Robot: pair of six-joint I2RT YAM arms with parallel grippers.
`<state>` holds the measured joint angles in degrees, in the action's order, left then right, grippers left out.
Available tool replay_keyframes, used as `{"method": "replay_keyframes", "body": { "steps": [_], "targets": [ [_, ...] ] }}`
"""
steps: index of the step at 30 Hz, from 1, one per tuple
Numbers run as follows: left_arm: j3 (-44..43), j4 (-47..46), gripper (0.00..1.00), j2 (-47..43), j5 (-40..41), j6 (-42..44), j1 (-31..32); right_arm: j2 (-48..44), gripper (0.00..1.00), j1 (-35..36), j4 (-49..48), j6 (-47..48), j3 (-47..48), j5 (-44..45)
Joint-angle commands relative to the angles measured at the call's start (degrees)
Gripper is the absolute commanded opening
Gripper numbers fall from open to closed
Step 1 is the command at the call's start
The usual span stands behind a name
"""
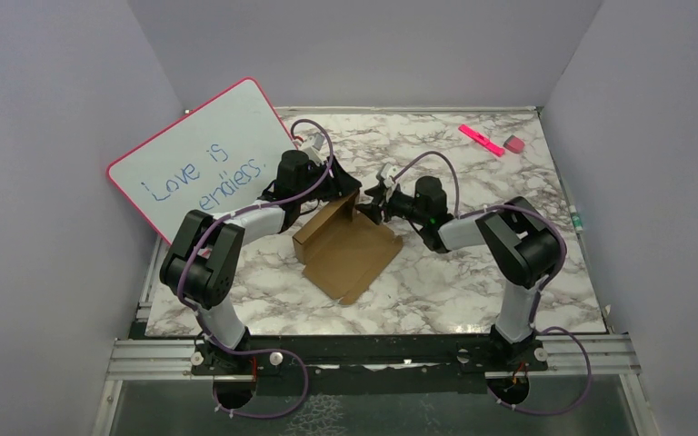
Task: Fold the paper box
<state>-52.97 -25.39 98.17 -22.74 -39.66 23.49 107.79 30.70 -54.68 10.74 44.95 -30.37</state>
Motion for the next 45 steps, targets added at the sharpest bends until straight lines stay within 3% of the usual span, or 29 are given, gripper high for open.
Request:
{"method": "replay_keyframes", "body": {
  "steps": [1, 10, 16, 24, 35, 45],
  "targets": [
    [1.2, 1.7, 0.52, 0.5, -2.1, 0.8, 0.3, 2.7, 0.53, 0.4, -4.3, -2.1, 1.6, -1.1],
    [1.1, 1.7, 0.53, 0.2, -4.9, 0.5, 0.6, 4.6, 0.44, 0.4, -7.8, -3.8, 3.3, -0.9],
    [0.7, 1.6, 0.53, 0.7, -7.3, -0.2, 0.8, 6.4, 0.44, 0.5, -11.5, -6.0, 4.5, -1.8],
    [0.4, 1.6, 0.56, 0.6, -8.3, -1.9, 0.8, 7.8, 0.37, 0.6, -14.6, -7.6, 4.3, 2.5],
    [1.3, 1.8, 0.62, -2.3, -9.8, -4.5, 0.7, 2.6, 0.11, 1.2, -8.5, -6.2, 0.6, 9.4],
    [2.6, 3.1, 0.65, -4.5, -10.4, -5.3, 0.8, -2.3, 0.04, 4.5, -0.1, -7.1, -2.3, 24.2]
  ]
}}
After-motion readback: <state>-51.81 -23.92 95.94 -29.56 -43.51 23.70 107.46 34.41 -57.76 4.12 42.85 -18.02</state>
